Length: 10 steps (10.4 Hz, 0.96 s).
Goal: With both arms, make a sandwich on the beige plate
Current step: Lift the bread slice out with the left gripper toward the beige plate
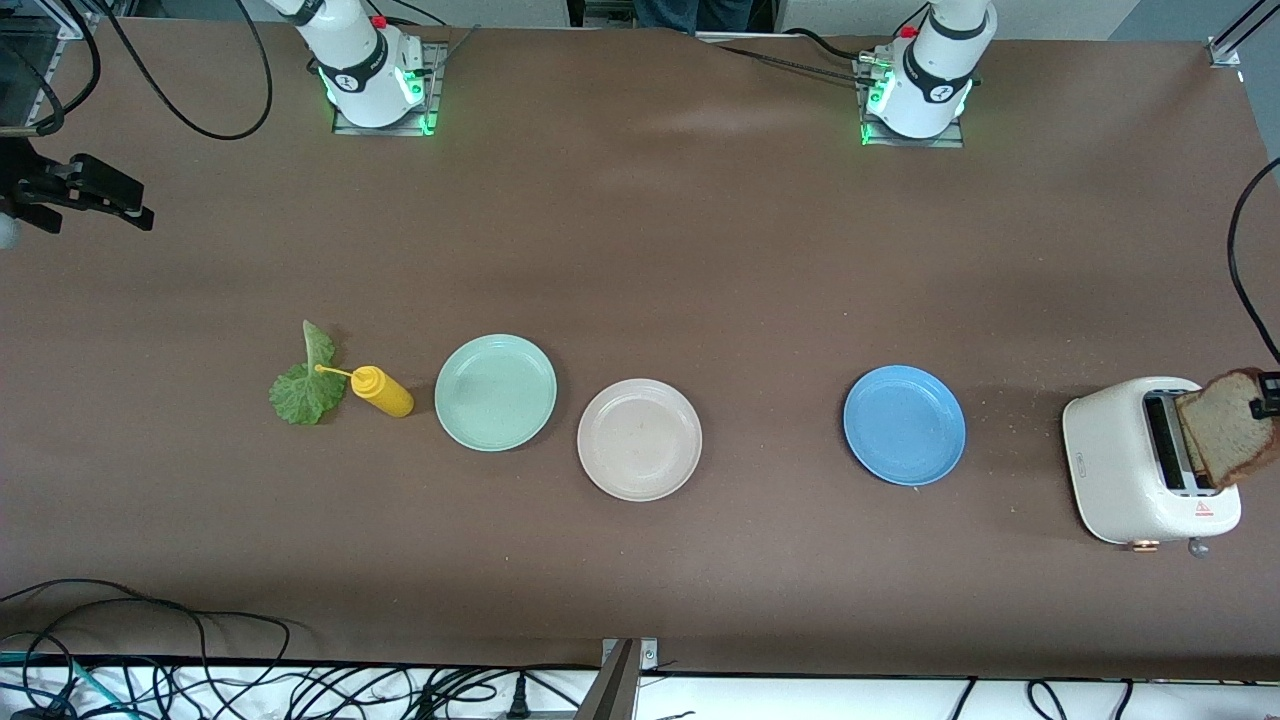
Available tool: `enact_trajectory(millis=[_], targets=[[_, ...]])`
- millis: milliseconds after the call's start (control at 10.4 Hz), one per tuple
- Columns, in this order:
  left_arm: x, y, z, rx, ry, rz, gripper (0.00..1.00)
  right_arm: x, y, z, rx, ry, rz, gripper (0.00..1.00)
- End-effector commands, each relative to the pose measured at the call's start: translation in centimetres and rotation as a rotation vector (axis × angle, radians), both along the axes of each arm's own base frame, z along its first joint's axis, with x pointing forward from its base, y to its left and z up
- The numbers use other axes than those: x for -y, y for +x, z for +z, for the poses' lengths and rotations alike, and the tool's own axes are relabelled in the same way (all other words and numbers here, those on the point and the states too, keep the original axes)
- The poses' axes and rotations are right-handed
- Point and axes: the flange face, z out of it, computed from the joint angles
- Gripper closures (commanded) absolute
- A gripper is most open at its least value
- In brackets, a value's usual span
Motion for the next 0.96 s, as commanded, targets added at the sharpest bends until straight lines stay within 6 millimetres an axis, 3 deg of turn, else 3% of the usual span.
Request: enact_trajectory(millis=[0, 96, 287, 479, 671, 862], targets=[[5.7, 0.0, 1.0, -0.012, -0.139, 0.180, 1.00, -0.2, -0.3, 0.7, -0.001, 0.016, 0.003, 0.00], [8.9, 0.4, 0.7, -0.024, -0.205, 0.263, 1.00, -0.2, -0.3, 0.7, -0.001, 0.016, 0.003, 0.00], [17.3, 0.8, -0.2, -0.071, -0.248, 0.345, 1.00, -0.2, -0.3, 0.7, -0.001, 0.016, 0.003, 0.00], [25.6, 1.9, -3.9, -0.137, -0.341, 0.451, 1.00, -0.2, -0.3, 0.7, -0.001, 0.016, 0.003, 0.00], [32.5, 3.2, -5.1, -0.088, -0.513, 0.584, 1.00, -0.2, -0.3, 0.7, -0.001, 0.018, 0.003, 0.00], [39.8, 3.1, -9.8, -0.115, -0.559, 0.617, 1.00, -0.2, -0.3, 0.7, -0.001, 0.018, 0.003, 0.00]])
